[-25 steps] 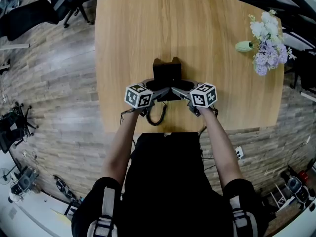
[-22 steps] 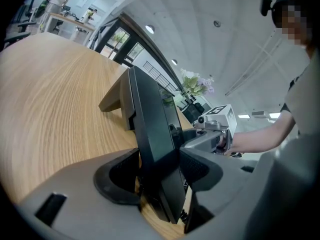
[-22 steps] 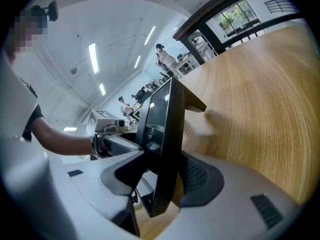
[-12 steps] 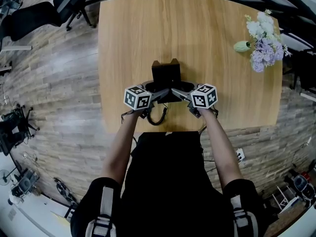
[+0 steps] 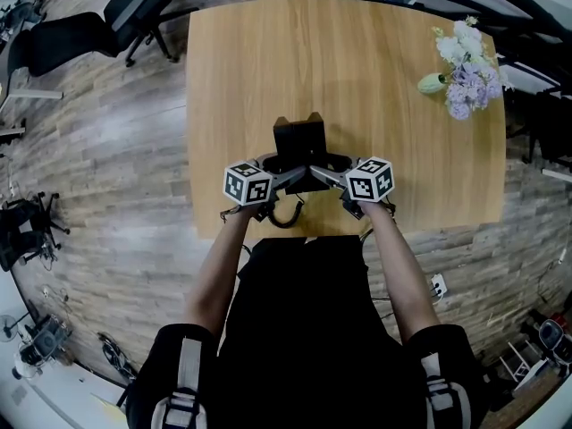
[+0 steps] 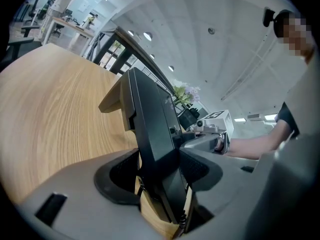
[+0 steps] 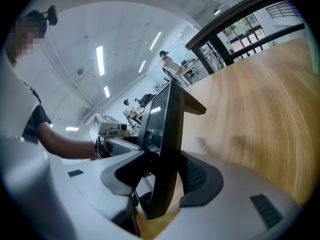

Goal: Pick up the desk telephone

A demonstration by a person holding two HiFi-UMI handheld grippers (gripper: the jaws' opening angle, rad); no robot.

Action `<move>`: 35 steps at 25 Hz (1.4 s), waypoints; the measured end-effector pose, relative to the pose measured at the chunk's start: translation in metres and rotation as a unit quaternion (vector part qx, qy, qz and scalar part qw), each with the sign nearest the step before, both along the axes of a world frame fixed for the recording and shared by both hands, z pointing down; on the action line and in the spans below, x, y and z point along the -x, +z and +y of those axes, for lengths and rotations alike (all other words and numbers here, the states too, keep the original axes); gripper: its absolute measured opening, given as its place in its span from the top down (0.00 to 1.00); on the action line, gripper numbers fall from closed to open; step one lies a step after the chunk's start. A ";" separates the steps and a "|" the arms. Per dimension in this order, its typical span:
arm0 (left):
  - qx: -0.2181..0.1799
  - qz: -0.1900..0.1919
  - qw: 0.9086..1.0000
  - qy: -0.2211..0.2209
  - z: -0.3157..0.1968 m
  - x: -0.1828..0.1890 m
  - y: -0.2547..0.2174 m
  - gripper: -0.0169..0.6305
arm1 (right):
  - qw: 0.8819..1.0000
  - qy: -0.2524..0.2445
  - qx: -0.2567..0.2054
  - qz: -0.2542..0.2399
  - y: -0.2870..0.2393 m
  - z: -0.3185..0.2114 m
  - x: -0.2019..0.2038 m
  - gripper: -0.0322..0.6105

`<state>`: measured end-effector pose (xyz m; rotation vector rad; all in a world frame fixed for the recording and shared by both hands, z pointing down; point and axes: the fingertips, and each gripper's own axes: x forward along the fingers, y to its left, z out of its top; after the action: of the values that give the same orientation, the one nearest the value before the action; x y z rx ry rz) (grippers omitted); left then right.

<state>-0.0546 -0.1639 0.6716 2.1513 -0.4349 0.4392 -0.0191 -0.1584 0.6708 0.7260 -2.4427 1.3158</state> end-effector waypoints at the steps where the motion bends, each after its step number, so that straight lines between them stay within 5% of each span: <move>1: -0.003 0.001 1.000 0.001 0.001 0.001 -0.003 0.58 | 1.000 0.001 -0.003 0.001 -0.003 0.001 0.001 0.60; 18: -0.054 0.009 0.998 0.021 0.009 0.021 -0.057 0.58 | 0.998 0.022 -0.052 0.002 -0.057 0.011 0.022 0.61; 35: -0.080 0.014 0.997 -0.011 0.069 -0.037 -0.095 0.58 | 0.997 0.003 -0.078 -0.015 -0.095 0.068 -0.038 0.61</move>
<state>-0.0180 -0.0954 0.5763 2.3013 -0.4920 0.3719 0.0186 -0.0902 0.5757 0.7556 -2.5920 1.1542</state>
